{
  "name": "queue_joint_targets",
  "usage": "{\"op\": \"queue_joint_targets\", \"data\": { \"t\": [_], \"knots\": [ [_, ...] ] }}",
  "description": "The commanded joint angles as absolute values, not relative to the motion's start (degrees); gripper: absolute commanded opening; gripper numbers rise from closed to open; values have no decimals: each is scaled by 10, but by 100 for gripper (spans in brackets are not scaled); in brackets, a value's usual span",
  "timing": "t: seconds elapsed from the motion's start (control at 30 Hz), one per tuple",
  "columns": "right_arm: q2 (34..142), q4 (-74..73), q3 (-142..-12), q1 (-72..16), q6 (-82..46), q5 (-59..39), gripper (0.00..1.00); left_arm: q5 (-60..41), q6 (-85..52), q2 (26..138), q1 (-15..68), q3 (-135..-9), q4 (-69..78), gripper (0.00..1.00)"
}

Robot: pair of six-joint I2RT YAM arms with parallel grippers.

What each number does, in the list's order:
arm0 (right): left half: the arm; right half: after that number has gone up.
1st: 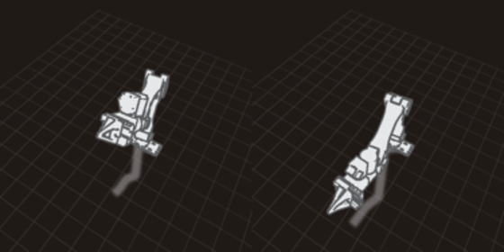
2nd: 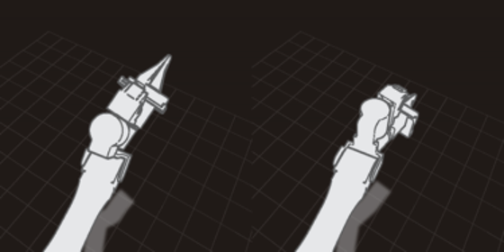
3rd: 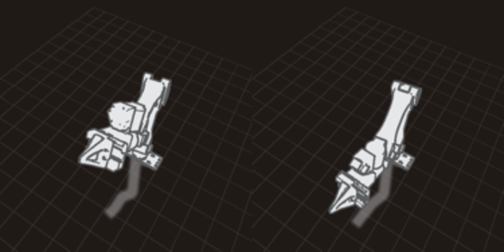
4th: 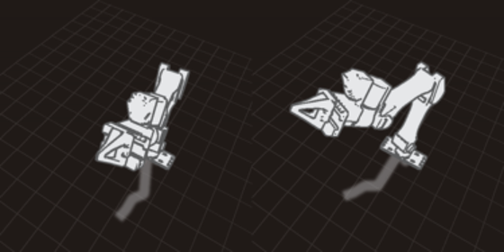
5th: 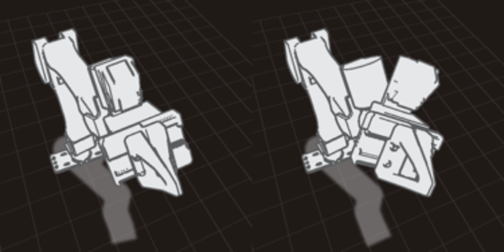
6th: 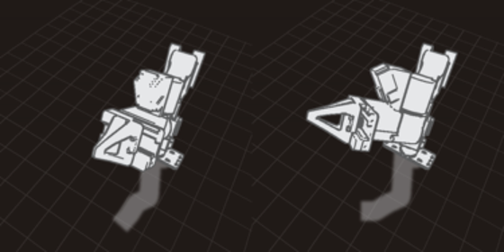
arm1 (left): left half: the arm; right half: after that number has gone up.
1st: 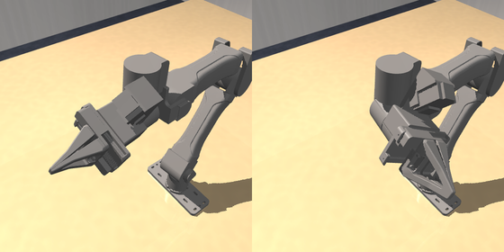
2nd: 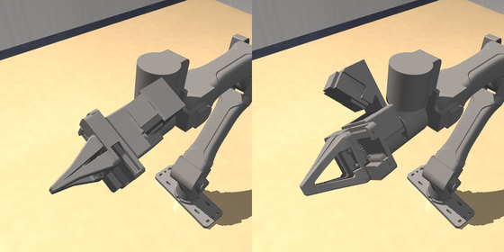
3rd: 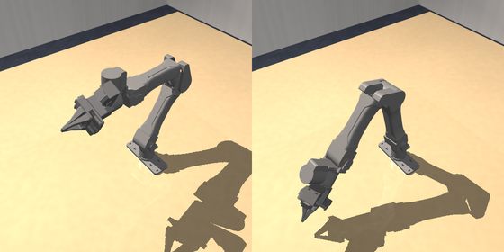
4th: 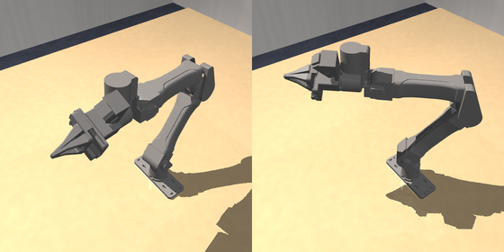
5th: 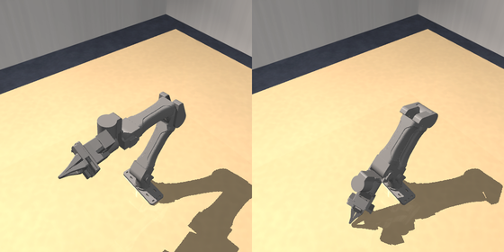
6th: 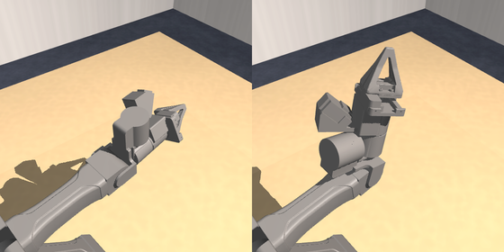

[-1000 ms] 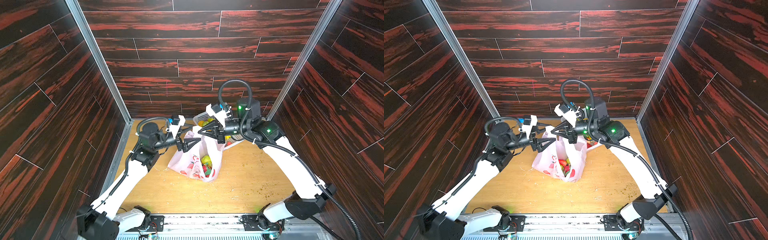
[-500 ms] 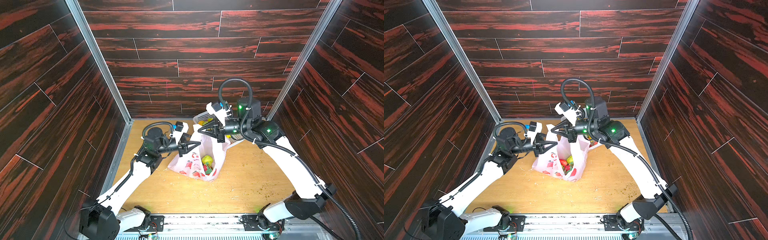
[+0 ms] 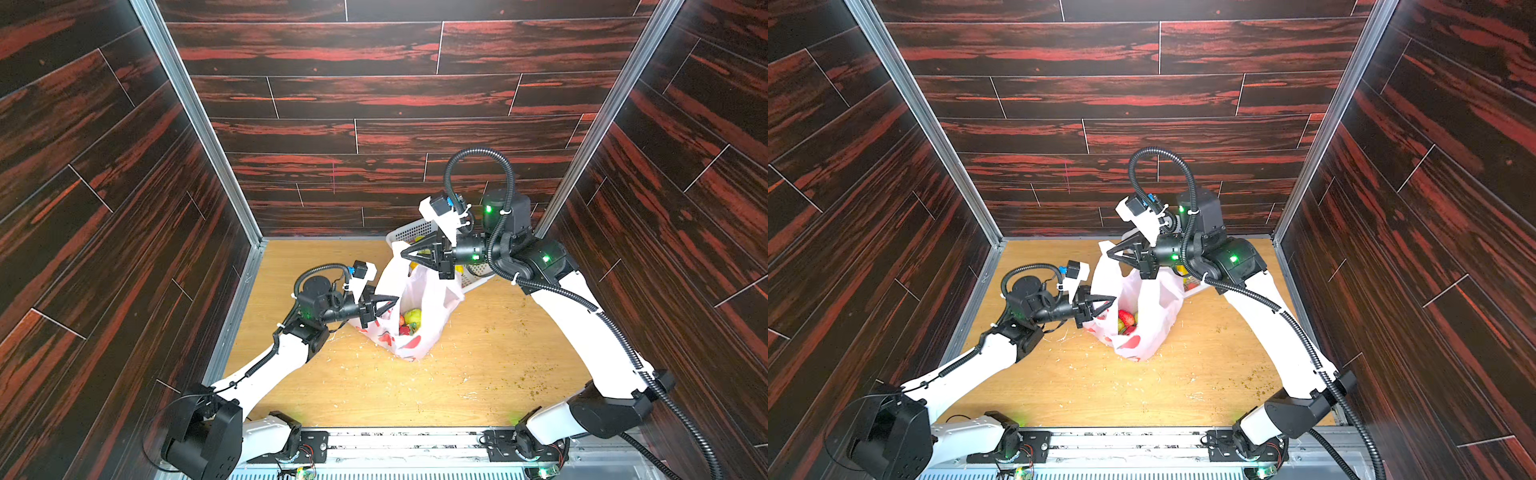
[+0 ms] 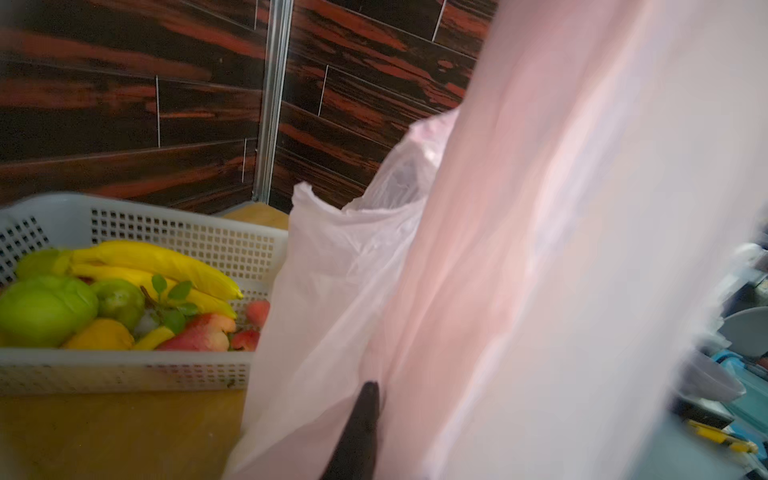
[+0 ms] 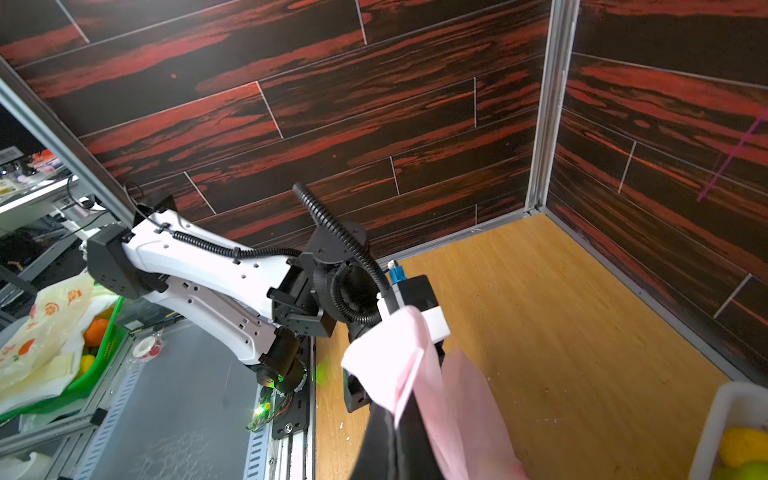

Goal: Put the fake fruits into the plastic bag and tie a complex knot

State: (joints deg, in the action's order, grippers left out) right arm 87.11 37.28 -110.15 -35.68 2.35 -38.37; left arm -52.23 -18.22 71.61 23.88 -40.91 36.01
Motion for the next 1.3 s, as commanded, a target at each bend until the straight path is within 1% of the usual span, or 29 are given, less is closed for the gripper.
{"op": "queue_joint_targets", "data": {
  "t": [0.0, 0.07, 0.17, 0.23, 0.3, 0.37, 0.4, 0.5, 0.67, 0.83, 0.87, 0.9, 0.93, 1.0, 1.03, 1.07, 1.1, 1.13, 1.17, 1.2, 1.27],
  "knots": [
    [876, 354, -1130, -347, 16, -405, 1, -500, -214, 711, 239, -402, 393, 8],
    [871, 365, -1129, -335, 17, -396, 14, -479, -219, 703, 238, -403, 378, 1],
    [842, 370, -1103, -312, 29, -368, 41, -447, -224, 691, 238, -396, 360, 0],
    [807, 361, -1056, -292, 42, -334, 60, -420, -232, 678, 238, -386, 360, 0],
    [775, 352, -1002, -278, 58, -283, 73, -402, -239, 668, 238, -376, 366, 0],
    [747, 333, -940, -277, 92, -238, 81, -395, -247, 659, 238, -368, 380, 0],
    [735, 309, -904, -277, 103, -225, 85, -393, -251, 656, 238, -365, 384, 0],
    [732, 265, -853, -279, 132, -227, 88, -393, -255, 649, 239, -362, 383, 0],
    [784, 279, -887, -304, 176, -216, 90, -393, -256, 643, 238, -362, 378, 0],
    [844, 300, -930, -323, 196, -156, 90, -393, -251, 641, 238, -364, 371, 0],
    [854, 302, -937, -323, 195, -148, 90, -394, -251, 641, 238, -364, 369, 0],
    [860, 304, -941, -323, 192, -143, 88, -394, -250, 641, 238, -365, 368, 0],
    [864, 306, -946, -323, 190, -143, 82, -393, -249, 640, 238, -364, 367, 0],
    [867, 315, -954, -323, 185, -147, 62, -389, -249, 639, 238, -364, 365, 0],
    [865, 323, -959, -323, 184, -153, 49, -386, -248, 638, 238, -364, 363, 0],
    [861, 330, -963, -323, 182, -160, 34, -383, -248, 637, 238, -364, 361, 0],
    [855, 333, -966, -323, 178, -169, 21, -381, -247, 636, 238, -363, 360, 0],
    [846, 331, -966, -323, 174, -179, 10, -378, -248, 635, 238, -363, 357, 0],
    [835, 325, -966, -323, 166, -190, 3, -374, -248, 635, 238, -362, 354, 0],
    [827, 319, -966, -322, 159, -195, 0, -370, -248, 633, 238, -362, 350, 0],
    [805, 297, -964, -314, 129, -232, 0, -352, -248, 624, 238, -355, 338, 0]
  ]
}}
